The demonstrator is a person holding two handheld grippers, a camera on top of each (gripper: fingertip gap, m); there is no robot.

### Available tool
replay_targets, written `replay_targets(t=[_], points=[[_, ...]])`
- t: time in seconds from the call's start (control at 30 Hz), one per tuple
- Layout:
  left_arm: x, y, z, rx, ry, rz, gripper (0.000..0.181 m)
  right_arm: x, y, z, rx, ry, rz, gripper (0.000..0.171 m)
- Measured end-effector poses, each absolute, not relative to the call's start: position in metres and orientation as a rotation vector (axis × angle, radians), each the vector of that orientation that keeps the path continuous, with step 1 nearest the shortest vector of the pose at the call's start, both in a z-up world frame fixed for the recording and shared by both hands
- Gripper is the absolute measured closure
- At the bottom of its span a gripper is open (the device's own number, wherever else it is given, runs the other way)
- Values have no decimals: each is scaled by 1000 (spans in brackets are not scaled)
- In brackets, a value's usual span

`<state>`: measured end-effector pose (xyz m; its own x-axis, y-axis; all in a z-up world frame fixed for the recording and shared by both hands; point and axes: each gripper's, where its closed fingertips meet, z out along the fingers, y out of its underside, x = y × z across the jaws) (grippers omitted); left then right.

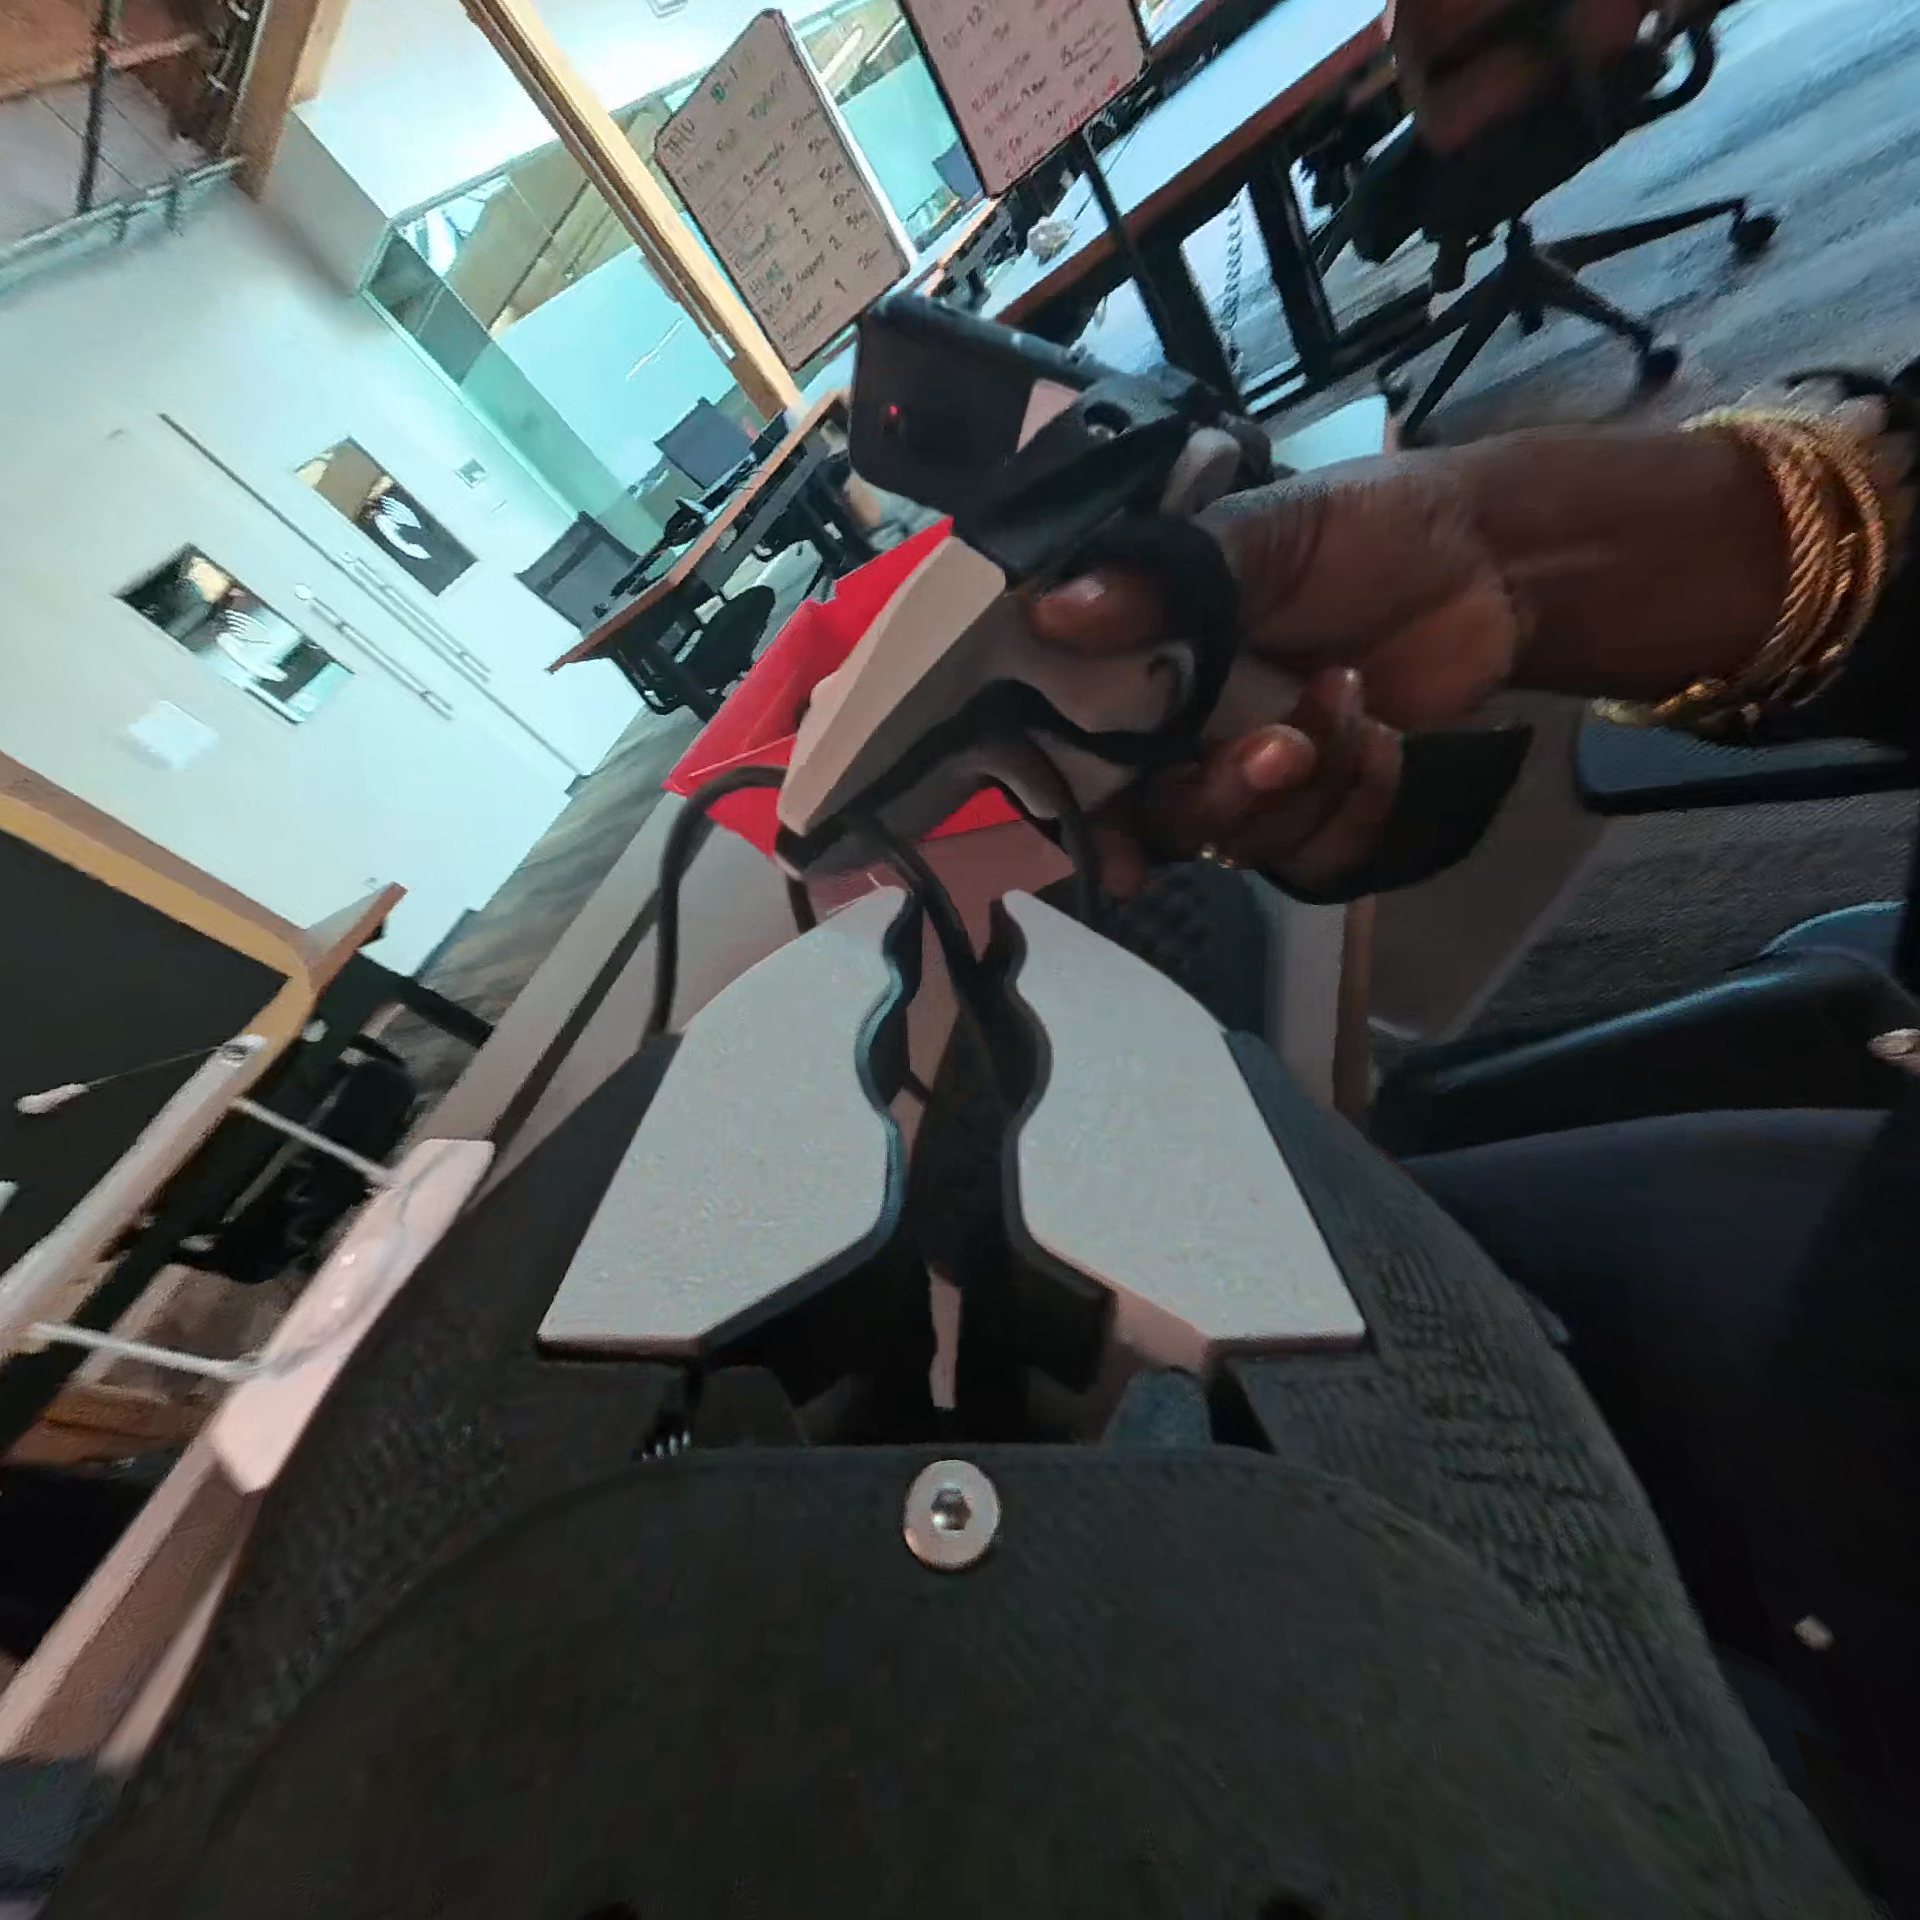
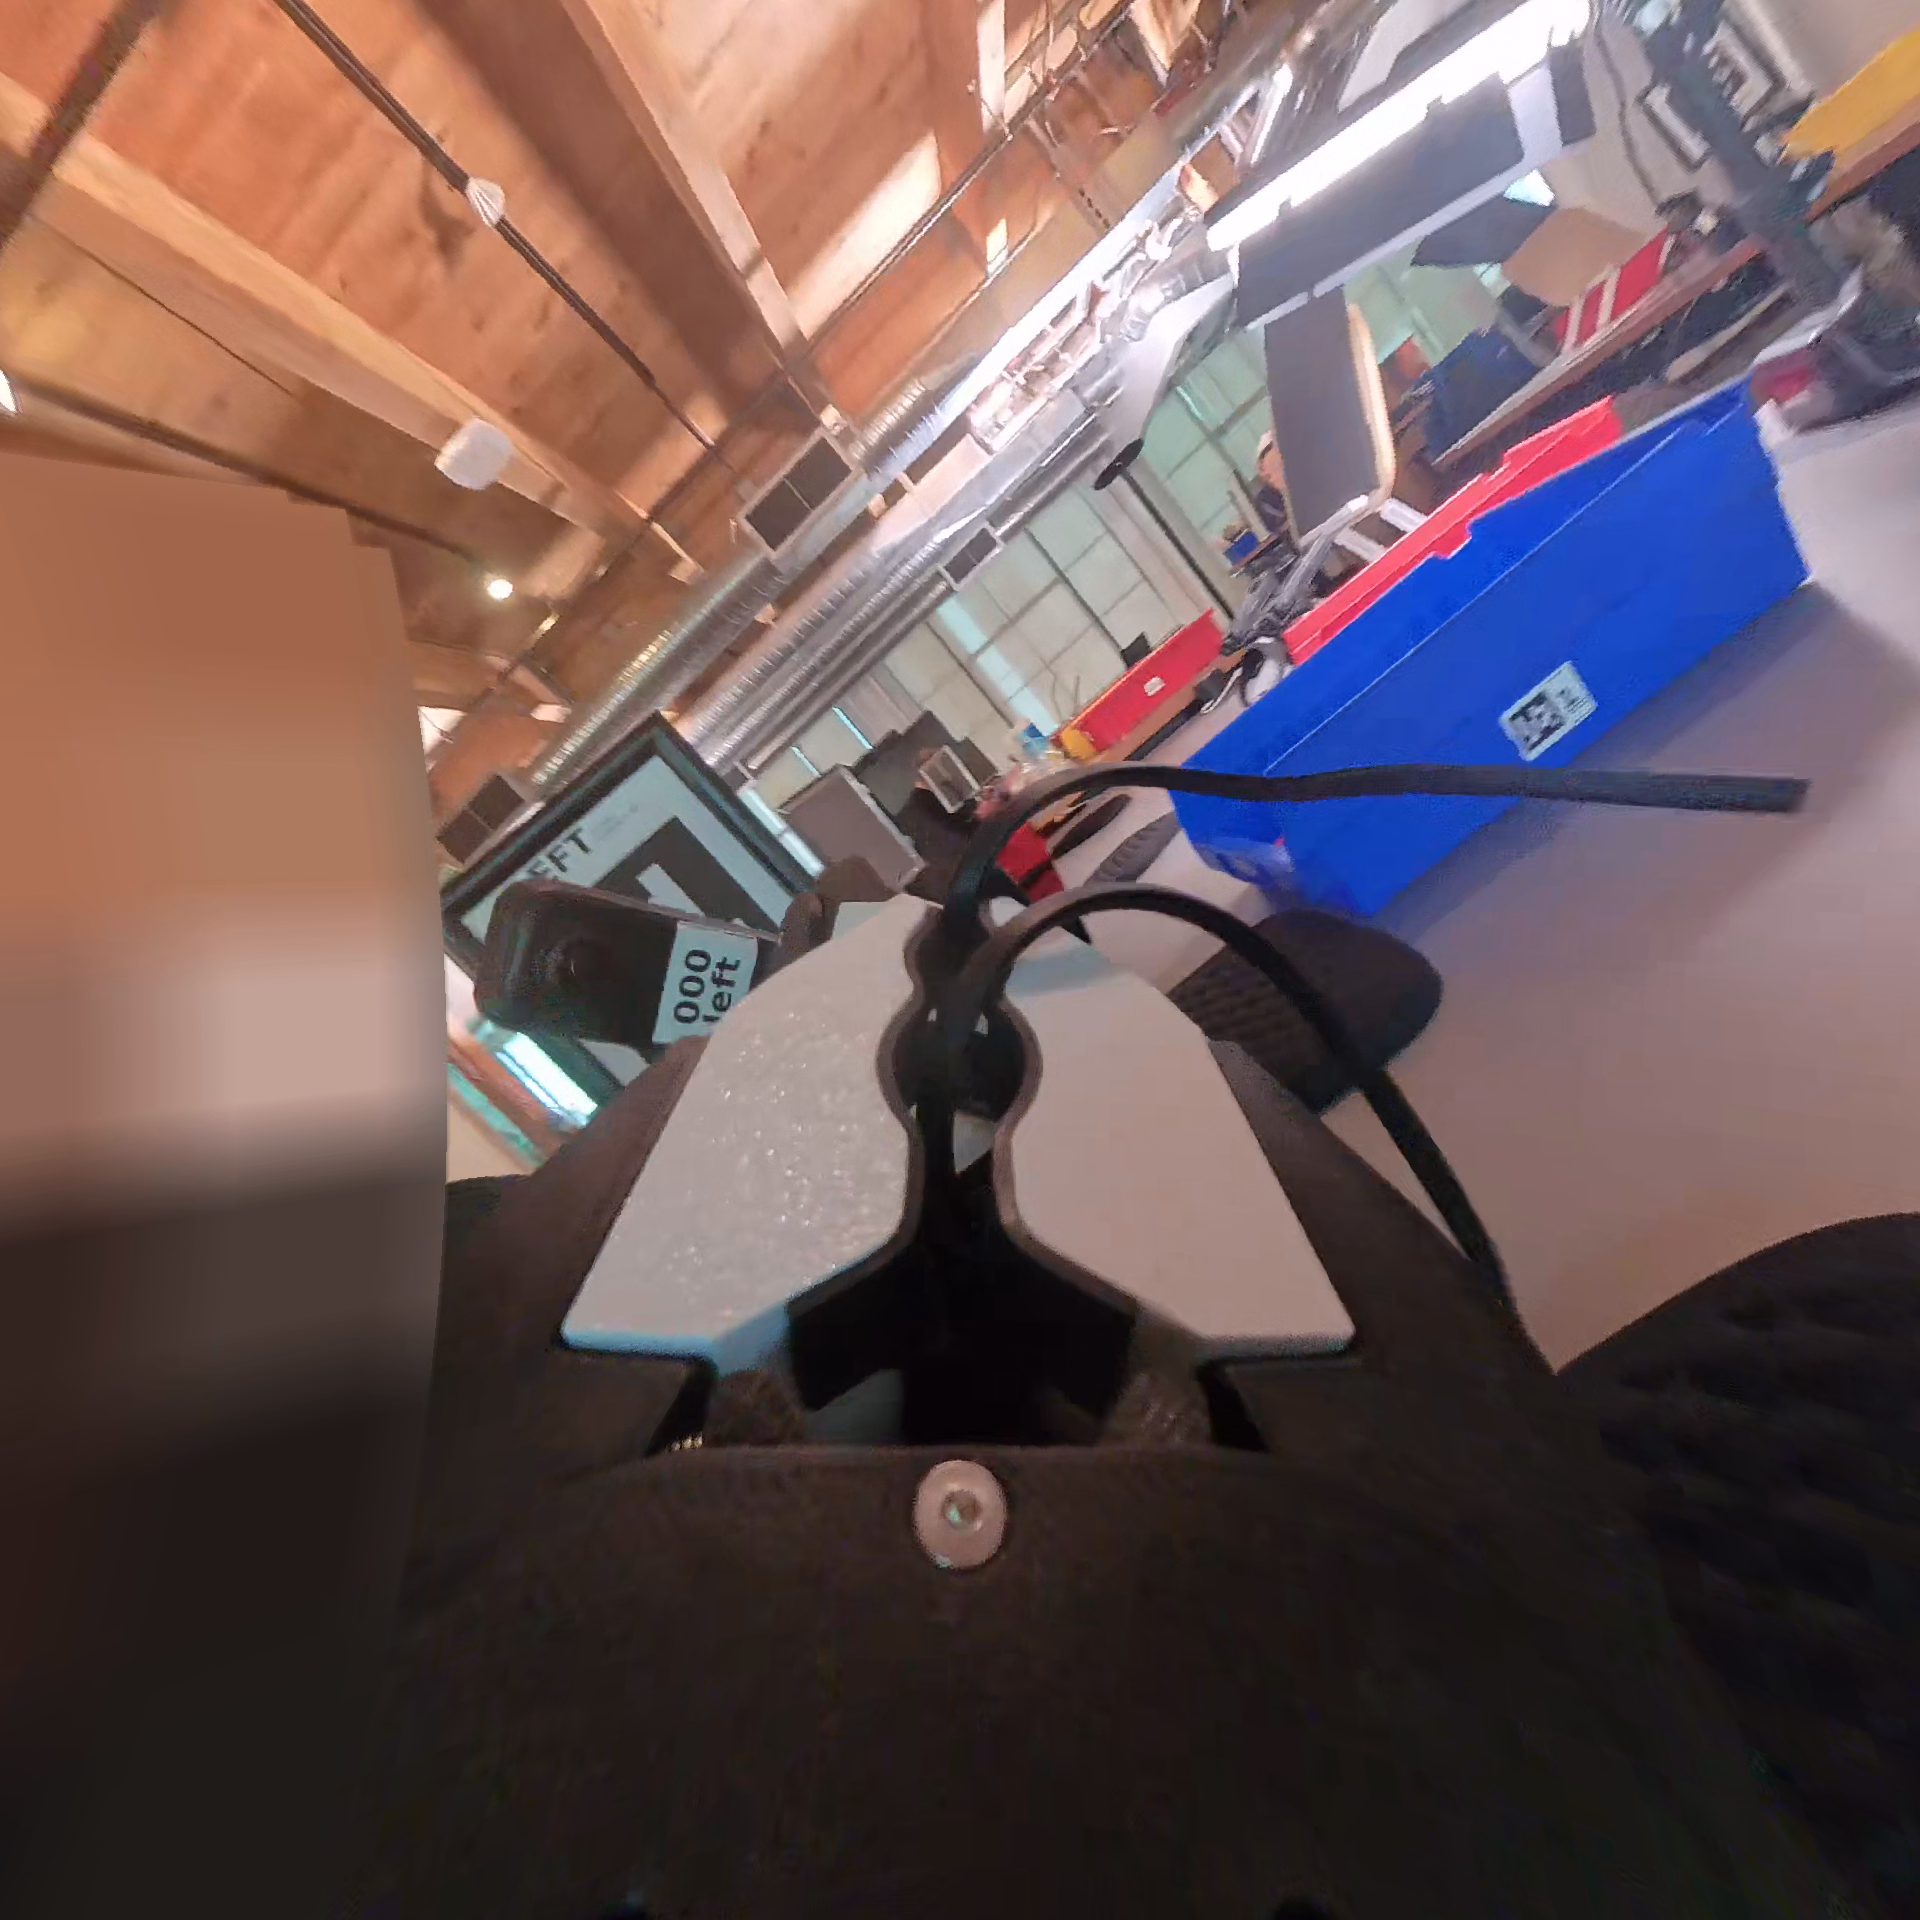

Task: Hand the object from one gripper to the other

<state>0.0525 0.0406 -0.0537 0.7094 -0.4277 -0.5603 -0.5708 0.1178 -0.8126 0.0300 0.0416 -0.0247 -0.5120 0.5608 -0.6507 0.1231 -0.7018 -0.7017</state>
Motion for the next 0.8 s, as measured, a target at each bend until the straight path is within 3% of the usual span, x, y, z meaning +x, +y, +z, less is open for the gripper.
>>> replay_targets(t=[0.03, 0.3, 0.63, 0.8], points=[[53, 40, -53, -1512, 842, 81, 165, 32, 44, -22, -1353, -1054, 2245, 165], [7, 52, -49, -1656, 534, 66, 126, 72, 95, 5, -1235, -1116, 1729, 165], [-5, 64, -62, -1746, 464, 222, 122, 118, 217, 76, -1281, -1179, 1384, 165], [-20, 70, -73, -1805, 413, 320, 120, 124, 299, 52, -1419, -1130, 1187, 166]])
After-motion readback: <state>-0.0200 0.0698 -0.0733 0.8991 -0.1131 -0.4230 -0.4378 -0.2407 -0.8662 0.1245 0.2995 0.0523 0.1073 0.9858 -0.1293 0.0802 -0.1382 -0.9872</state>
